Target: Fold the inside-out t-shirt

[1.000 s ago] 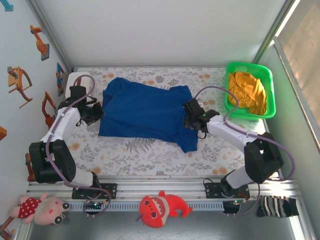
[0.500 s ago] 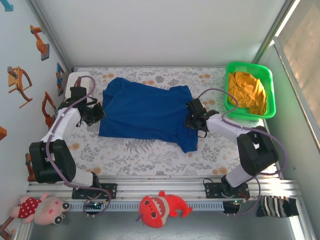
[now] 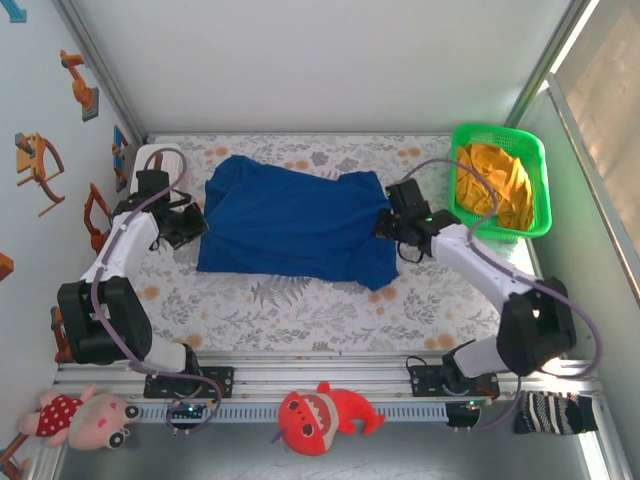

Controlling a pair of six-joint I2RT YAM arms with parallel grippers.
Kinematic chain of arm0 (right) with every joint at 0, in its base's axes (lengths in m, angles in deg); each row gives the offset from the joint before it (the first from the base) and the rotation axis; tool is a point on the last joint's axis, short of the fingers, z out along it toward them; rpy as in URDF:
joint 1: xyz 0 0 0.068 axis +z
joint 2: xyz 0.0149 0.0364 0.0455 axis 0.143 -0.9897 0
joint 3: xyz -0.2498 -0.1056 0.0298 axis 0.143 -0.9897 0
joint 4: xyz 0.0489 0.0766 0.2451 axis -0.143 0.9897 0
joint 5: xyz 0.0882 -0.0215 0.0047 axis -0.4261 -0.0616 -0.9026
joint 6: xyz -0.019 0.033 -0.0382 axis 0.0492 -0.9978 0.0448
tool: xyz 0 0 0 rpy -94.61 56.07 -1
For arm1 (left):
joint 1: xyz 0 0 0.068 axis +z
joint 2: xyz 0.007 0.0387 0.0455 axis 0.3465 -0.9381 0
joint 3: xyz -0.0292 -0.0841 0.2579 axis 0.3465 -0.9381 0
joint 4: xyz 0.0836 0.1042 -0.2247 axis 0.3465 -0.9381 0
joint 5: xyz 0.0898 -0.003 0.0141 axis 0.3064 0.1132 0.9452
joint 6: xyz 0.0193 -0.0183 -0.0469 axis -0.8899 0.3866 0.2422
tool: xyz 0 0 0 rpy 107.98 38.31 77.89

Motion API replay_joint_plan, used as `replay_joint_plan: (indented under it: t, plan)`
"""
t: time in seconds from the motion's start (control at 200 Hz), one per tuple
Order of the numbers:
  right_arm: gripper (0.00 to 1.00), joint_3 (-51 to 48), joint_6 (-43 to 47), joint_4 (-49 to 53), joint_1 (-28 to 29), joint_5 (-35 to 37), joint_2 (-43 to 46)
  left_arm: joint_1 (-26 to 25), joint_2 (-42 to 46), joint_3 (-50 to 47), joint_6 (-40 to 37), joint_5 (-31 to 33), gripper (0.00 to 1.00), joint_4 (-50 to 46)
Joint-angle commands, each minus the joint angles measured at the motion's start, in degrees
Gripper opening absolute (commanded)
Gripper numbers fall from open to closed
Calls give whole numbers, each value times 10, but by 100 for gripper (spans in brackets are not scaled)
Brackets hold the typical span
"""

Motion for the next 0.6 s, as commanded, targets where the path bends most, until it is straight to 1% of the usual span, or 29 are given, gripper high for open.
replay_joint_plan:
  t: [0.0, 0.165, 0.29, 0.391, 0.536, 0.596]
  plan:
    - [0, 101, 33, 48, -22, 11, 77, 16, -3, 79, 14, -17, 0, -11]
    - [0, 229, 53, 94, -60, 19, 128, 30, -15, 201, 43, -41, 0, -29]
    - [0, 282, 57, 109, -72, 17, 149, 31, -12, 248, 60, -64, 1, -29]
    - [0, 286, 58, 118, -73, 9, 161, 31, -1, 247, 70, -76, 3, -20]
    - [0, 253, 48, 115, -73, 2, 177, 31, 18, 213, 86, -102, 3, 4]
    - [0, 235, 45, 110, -73, -1, 180, 31, 24, 196, 92, -115, 2, 15]
